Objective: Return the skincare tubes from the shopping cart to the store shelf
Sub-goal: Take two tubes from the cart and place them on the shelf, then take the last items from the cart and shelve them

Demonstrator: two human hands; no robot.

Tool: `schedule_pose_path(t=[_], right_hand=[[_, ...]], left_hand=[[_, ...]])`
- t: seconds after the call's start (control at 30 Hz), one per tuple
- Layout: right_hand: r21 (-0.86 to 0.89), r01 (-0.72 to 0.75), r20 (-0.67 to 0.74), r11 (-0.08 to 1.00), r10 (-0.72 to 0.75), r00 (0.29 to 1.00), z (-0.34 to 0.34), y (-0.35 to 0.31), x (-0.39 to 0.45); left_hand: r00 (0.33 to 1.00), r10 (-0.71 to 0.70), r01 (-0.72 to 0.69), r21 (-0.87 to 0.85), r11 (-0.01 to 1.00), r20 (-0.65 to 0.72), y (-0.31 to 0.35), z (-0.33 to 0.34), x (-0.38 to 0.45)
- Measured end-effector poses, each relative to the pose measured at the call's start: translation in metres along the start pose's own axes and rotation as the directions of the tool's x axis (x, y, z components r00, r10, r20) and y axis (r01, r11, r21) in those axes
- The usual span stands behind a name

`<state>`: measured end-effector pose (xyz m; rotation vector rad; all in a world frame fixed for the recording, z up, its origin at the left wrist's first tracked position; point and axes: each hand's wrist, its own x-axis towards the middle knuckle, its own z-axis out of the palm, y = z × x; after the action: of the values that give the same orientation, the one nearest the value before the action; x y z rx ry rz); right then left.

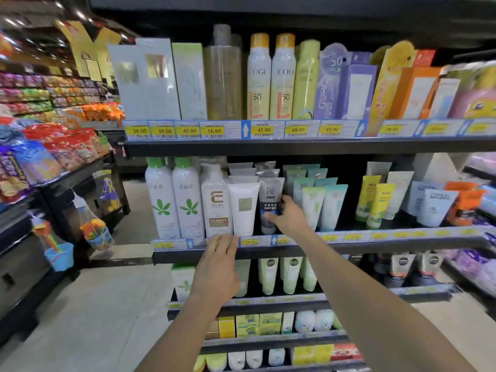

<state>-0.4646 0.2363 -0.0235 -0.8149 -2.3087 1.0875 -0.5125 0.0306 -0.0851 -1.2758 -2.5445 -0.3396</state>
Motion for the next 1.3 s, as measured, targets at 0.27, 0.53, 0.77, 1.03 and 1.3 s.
schedule_pose_path(t=[0.27,0.53,0.77,1.03,1.3], right_hand=[[-0.371,0.237,-0.026,0.898,-0.265,0.964,-0.027,0.009,-0.067],[-0.788,0.259,0.053,0.559,-0.358,0.932,-0.125,0.082,-0.117],[-0.818,0.059,-0.090,0.572,-0.229,0.969,-0.260,0.171,-0.181],[-0.790,-0.257,-0.315,0.557,-0.010,0.949,-0.427,0.302,-0.287],[-0.682,-0.541,-0.549,0.492,0.144,0.823,-0.562,0.414,-0.371]], left_hand=[[1.000,0.004,-0.004,0.119,0.993,-0.007,0.002,-0.001,-0.008],[0.999,-0.022,0.015,0.249,0.968,0.027,0.061,-0.029,0.006],[0.994,0.112,-0.110,0.198,0.974,0.003,0.204,-0.031,0.016],[0.888,0.460,-0.456,0.130,0.880,0.000,0.439,0.002,0.026],[0.749,0.661,-0.663,0.043,0.747,0.045,0.653,0.065,0.037]])
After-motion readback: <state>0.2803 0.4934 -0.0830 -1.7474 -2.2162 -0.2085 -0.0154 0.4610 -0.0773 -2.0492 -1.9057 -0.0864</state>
